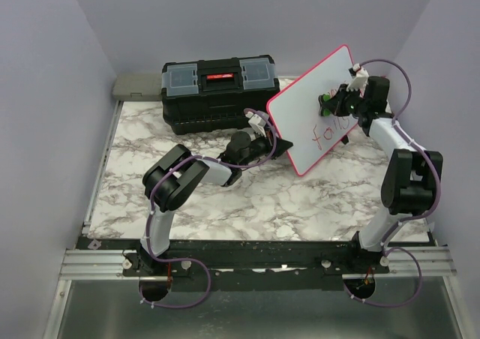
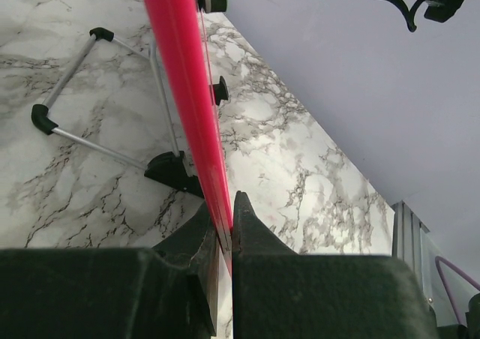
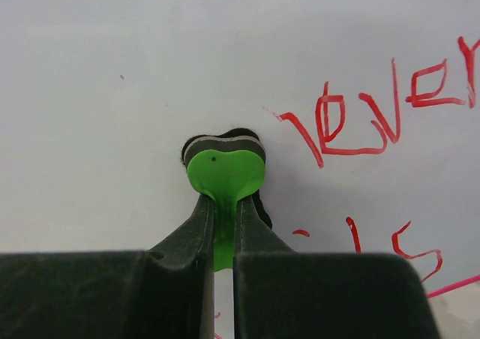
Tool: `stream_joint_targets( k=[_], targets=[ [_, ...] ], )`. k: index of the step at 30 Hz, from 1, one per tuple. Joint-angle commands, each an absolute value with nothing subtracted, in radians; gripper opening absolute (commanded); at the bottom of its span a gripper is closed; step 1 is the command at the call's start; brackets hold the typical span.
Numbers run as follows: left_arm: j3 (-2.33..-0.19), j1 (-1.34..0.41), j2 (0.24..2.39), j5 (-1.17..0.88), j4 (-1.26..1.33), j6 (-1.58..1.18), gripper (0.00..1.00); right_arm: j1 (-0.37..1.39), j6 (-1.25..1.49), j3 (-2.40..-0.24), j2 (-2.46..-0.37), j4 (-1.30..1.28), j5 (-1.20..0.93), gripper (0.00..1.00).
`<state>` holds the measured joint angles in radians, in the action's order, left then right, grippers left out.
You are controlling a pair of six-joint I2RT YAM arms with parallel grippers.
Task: Erase the whiteboard
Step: Erase the whiteboard at the whiteboard stand.
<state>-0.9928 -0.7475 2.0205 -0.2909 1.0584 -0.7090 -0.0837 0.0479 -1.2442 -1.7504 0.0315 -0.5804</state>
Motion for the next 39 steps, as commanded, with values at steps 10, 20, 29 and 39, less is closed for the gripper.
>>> stream_joint_targets(
  k=[10, 20, 29, 39],
  targets=[
    [-0.983, -0.778, 2.03, -0.422, 1.126, -0.643, 0.0, -0.065, 0.071, -1.228, -1.779, 0.152, -0.194, 0.01],
    [-0.987, -0.77, 2.03, -0.423, 1.132, -0.648, 0.0, -0.07, -0.194, -1.147, -1.739, -0.047, -0.659, 0.01],
    [-0.996, -0.77, 2.028, -0.424, 1.12, -0.65, 0.0, -0.066, -0.053, -1.175, -1.702, 0.081, -0.825, 0.01],
    [-0.986, -0.77, 2.023, -0.422, 1.123, -0.649, 0.0, -0.067, 0.132, -1.327, -1.797, 0.137, -0.433, 0.01]
  ],
)
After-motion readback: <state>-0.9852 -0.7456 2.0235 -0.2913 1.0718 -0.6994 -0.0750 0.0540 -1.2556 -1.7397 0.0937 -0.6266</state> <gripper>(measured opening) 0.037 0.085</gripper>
